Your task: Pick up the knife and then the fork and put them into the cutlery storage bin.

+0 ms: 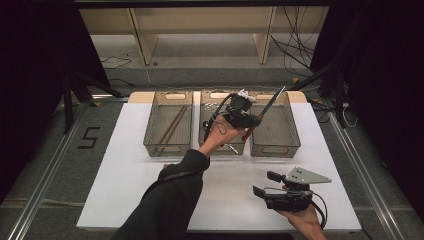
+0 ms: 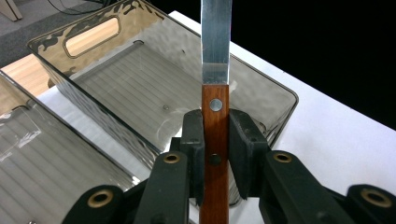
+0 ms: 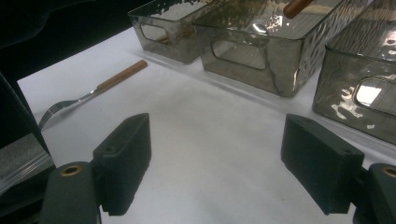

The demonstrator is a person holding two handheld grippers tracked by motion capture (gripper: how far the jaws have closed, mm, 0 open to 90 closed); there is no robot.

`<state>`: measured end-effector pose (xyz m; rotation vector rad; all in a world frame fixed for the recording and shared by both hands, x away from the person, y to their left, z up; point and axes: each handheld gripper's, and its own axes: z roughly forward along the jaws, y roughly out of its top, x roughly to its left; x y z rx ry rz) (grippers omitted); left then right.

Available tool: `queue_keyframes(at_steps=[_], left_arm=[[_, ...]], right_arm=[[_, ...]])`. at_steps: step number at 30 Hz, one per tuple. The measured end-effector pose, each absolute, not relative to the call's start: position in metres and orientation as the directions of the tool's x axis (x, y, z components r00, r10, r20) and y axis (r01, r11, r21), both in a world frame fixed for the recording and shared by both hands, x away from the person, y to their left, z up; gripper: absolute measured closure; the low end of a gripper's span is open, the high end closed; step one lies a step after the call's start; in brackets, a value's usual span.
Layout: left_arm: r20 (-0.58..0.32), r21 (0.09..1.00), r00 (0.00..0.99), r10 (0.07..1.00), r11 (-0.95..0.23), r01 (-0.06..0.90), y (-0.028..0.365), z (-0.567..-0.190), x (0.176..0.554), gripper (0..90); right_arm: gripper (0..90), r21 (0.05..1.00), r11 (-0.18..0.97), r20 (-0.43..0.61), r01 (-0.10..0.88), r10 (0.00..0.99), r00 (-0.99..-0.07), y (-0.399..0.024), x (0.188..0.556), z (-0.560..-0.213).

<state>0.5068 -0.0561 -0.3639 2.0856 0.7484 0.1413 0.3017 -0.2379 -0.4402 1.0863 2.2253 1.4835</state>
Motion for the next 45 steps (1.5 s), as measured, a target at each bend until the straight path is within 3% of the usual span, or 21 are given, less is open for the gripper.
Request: queue_keyframes(at_steps=[45], left_arm=[[-0.228,0.758,0.769,0.597,-0.387,0.525,-0.095,-0.385,0.526,76.2]], right_arm=[[25.3,0.878,0.206,0.185,0.432,0.686,-0.704,-0.236,0.300,-0.439]])
